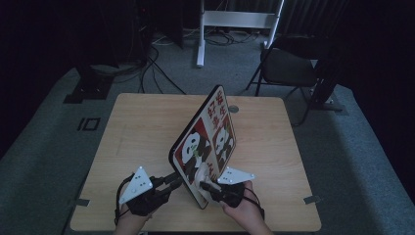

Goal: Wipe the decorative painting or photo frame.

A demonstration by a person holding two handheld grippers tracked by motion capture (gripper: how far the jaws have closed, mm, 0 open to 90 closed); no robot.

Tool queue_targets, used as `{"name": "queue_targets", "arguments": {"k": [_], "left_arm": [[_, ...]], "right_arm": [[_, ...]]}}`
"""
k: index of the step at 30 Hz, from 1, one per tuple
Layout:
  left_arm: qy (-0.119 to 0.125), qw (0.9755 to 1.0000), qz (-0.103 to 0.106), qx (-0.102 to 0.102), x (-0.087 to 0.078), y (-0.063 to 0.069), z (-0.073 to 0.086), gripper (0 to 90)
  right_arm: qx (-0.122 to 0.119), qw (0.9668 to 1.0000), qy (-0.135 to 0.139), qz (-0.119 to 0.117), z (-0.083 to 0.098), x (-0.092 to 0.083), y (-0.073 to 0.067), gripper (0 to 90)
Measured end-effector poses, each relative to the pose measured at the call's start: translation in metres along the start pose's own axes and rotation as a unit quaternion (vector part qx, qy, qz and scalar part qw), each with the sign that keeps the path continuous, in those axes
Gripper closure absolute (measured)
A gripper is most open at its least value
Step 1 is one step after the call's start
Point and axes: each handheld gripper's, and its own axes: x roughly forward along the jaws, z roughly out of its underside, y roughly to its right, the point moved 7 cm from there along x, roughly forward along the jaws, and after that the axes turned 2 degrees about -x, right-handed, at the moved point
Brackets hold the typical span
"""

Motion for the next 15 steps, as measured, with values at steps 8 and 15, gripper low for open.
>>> {"name": "queue_targets", "arguments": {"k": [8, 15], "left_arm": [[0.0, 1.0, 0.001, 0.002, 0.0, 0.0, 0.0, 76.2], [0.0, 1.0, 0.001, 0.001, 0.0, 0.001, 0.0, 76.2]], "right_arm": [[0.013, 0.9993, -0.033, 0.01, 0.032, 0.006, 0.006, 80.9], [0.027, 0.9976, -0.062, 0.014, 0.058, 0.012, 0.01, 80.8]]}}
